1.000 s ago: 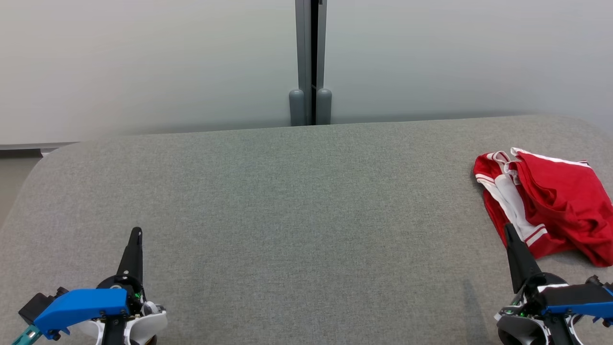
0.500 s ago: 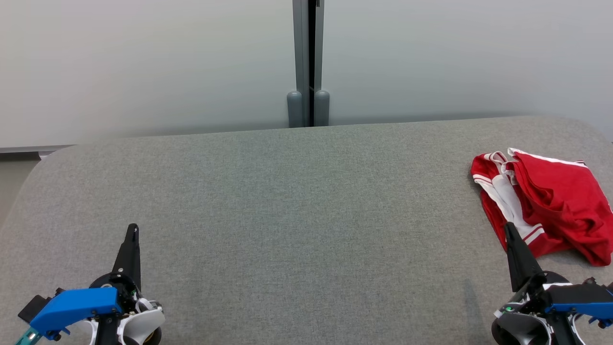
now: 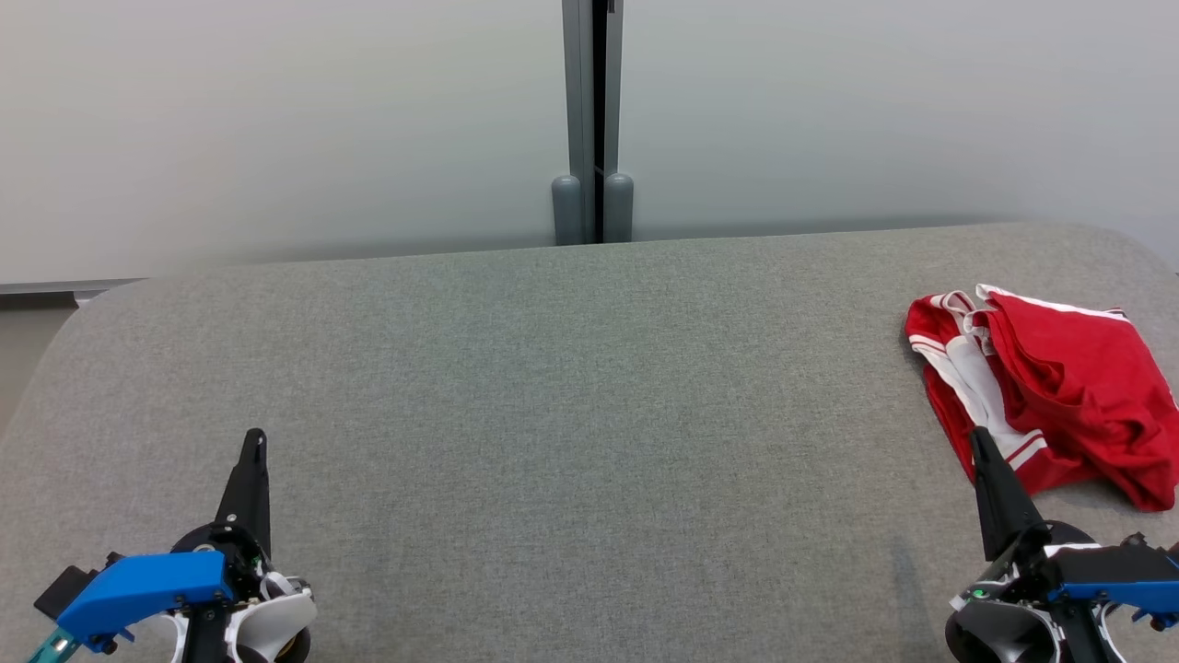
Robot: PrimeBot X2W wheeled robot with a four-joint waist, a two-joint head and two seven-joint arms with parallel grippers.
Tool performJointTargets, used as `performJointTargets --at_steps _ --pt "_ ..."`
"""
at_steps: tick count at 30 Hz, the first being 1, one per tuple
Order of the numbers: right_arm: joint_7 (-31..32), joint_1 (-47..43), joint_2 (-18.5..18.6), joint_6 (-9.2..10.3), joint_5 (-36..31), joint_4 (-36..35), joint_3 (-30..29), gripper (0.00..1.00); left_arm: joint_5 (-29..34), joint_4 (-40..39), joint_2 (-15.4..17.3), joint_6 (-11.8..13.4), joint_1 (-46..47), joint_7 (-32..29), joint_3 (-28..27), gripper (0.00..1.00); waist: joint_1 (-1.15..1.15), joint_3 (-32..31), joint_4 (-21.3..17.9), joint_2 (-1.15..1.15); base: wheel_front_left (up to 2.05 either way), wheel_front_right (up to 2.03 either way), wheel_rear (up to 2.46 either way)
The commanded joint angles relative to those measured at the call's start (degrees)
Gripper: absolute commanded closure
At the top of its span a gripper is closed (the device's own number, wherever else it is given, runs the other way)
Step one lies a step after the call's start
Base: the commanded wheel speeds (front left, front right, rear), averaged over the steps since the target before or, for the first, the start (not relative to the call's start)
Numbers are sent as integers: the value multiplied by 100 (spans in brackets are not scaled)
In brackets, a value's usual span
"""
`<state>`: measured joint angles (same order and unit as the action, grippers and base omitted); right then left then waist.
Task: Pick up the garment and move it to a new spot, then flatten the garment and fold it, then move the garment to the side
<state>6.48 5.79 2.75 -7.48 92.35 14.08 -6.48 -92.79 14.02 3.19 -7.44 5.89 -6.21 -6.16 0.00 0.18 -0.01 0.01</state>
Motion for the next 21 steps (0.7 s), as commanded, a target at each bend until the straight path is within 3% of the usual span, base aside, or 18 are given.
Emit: performJointTargets --at_steps 1,21 --pt "12 88 23 -2 13 12 -10 100 1 5 -7 -26 56 -9 -15 100 0 0 1 -1 0 0 0" --pt "12 87 23 -2 13 11 -9 100 20 5 -15 -26 57 -21 -28 100 0 0 1 -1 0 0 0"
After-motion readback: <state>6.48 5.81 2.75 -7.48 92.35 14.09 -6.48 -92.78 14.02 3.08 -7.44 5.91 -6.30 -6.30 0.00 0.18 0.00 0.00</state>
